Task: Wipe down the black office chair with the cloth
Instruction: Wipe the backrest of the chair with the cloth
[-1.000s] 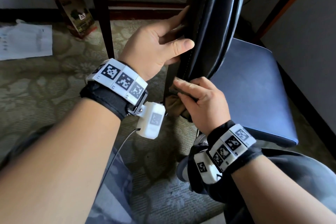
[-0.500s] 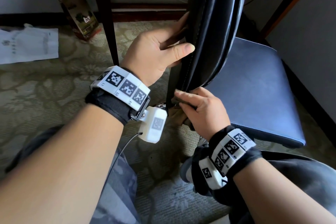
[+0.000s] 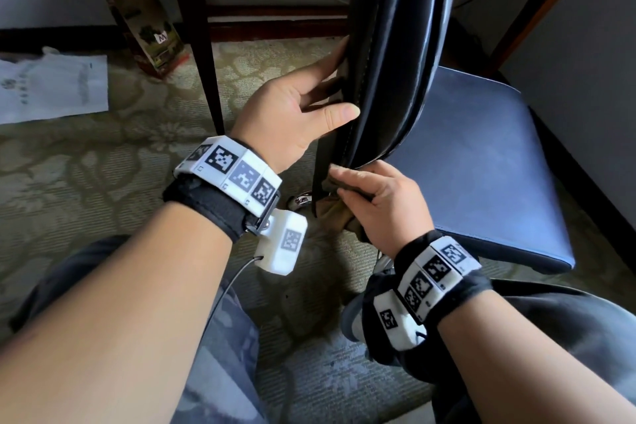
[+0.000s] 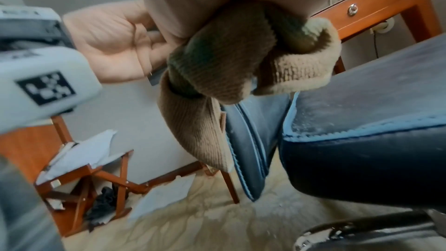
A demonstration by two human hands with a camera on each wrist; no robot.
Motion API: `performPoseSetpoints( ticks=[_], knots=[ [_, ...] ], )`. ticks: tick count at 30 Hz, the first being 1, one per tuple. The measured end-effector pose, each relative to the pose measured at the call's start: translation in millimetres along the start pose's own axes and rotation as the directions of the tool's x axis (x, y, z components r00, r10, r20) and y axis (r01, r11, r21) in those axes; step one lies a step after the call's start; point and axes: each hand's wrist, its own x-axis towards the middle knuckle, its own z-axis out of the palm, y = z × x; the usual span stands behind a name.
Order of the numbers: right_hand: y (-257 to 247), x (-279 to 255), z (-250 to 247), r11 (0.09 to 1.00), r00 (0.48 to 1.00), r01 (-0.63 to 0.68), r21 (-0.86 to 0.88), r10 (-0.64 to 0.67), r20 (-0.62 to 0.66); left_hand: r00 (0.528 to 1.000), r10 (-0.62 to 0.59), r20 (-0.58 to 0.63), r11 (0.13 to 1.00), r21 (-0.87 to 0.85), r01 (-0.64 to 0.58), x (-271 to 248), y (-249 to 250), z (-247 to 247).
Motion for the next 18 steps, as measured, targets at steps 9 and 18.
performPoseSetpoints(
  ticks=[9,18],
  knots=[
    [-18,-1,-15,0.991,0.988,0.133,0.027,-0.130,-0.084,0.998,0.055,-0.017,0.993,0.108,-0.053,-2,3,4],
    [16,-8,13,0.993,0.987,-0.115,-0.008,0.115,0.112,1.000,0.013,-0.021,0.999,0.047,-0.012,-1,0,2]
  ],
)
